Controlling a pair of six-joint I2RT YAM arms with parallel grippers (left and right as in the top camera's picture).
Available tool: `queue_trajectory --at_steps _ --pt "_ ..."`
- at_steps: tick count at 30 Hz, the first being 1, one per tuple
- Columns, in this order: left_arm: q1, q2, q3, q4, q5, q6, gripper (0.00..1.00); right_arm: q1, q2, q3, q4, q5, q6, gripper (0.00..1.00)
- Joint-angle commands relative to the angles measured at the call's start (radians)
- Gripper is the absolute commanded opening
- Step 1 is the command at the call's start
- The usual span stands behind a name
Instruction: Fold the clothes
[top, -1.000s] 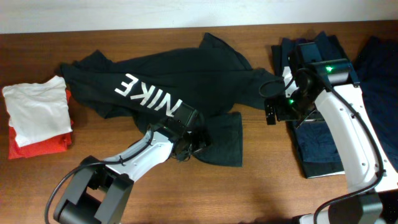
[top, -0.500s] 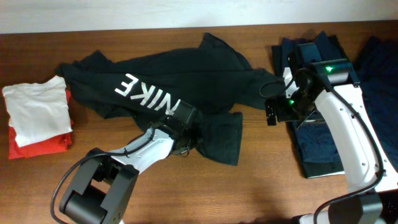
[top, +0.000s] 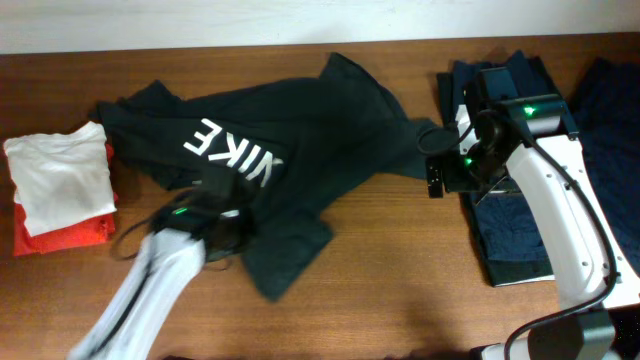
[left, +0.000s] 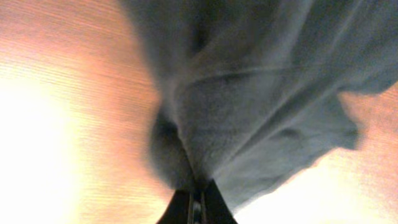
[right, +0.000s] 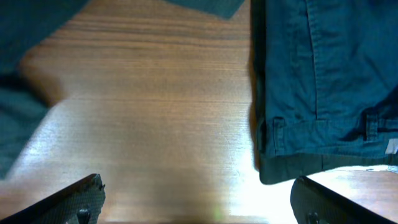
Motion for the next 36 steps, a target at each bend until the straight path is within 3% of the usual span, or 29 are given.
queue_trajectory --at_steps 1,6,10,16,23,27,36 --pt "0.185 -0.187 -0.005 -0.131 -0.079 0.15 0.0 -0.005 0.017 0.01 0.017 -0.018 0.042 0.99" --pt "0.495 -0.35 -0.005 -0.175 -0.04 0.2 0.01 -0.005 0.021 -0.048 0.084 -0.128 0.06 0.99" --pt "0.586 -0.331 -0.005 -0.171 -0.001 0.199 0.01 -0.003 0.021 -0.159 0.182 -0.13 0.158 0.99" --pt "0.602 -0.251 -0.005 -0.14 -0.024 0.199 0.01 -0.003 0.021 -0.37 0.351 -0.249 0.199 0.99" --pt "0.602 -0.223 -0.005 -0.11 -0.028 0.199 0.0 -0.003 0.021 -0.571 0.535 -0.21 0.213 0.98" --pt "0.602 -0.223 -0.005 -0.11 -0.027 0.199 0.0 -0.003 0.021 -0.611 0.645 -0.193 0.138 0.99" --pt "0.602 -0.223 -0.005 -0.111 -0.027 0.199 0.0 -0.003 0.022 -0.661 0.69 -0.061 0.13 0.98"
